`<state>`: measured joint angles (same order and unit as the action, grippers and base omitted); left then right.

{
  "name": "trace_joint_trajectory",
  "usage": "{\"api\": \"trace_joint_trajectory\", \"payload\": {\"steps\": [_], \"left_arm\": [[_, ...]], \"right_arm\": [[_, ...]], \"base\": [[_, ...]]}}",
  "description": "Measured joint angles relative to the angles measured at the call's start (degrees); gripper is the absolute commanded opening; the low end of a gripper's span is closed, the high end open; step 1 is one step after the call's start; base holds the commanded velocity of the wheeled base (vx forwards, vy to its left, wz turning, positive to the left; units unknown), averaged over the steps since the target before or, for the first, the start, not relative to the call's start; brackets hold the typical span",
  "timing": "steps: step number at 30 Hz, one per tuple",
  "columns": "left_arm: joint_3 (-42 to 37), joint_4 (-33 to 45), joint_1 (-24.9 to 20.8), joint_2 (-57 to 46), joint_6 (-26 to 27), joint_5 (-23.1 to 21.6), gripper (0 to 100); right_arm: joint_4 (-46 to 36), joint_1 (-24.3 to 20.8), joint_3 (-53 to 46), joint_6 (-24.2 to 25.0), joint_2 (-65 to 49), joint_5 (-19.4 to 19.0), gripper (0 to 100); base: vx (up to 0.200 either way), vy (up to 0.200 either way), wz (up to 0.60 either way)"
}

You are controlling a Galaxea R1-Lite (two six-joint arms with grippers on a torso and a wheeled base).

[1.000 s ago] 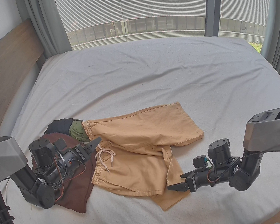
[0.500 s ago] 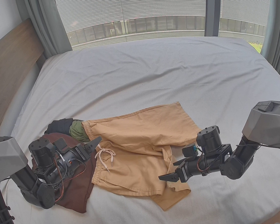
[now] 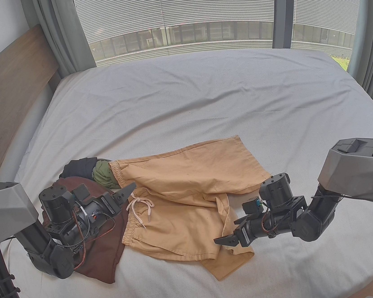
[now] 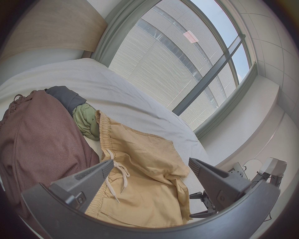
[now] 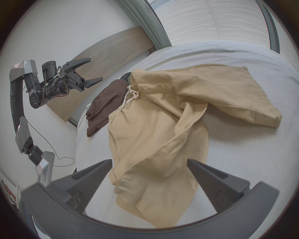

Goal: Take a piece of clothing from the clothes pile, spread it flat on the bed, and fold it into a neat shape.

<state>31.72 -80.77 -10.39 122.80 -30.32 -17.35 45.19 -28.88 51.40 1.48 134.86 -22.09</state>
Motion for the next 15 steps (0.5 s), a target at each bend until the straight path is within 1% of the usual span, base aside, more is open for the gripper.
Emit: {"api": "trace_joint_trajectory", "payload": {"steps": [6,7,15], "left_arm": [[0.0,-0.21,0.02,0.05,0.02,-0.05,100],[0.0,-0.21,0.02,0.05,0.0,-0.05,100],[-0.05,-0.24,-0.27,0.09,-0.22,-0.05,100]], "right_arm": [[0.02,0.07,0.83,0.0,1.19,0.88,100],[0.02,0.11,0.91,0.0,1.33,0.88,0],[0.1,0.33,1.13,0.0,1.83,1.76,0]], "base": [[0.0,0.0,0.0],[0.0,0.0,0.0],[0.0,0.0,0.0]]}}
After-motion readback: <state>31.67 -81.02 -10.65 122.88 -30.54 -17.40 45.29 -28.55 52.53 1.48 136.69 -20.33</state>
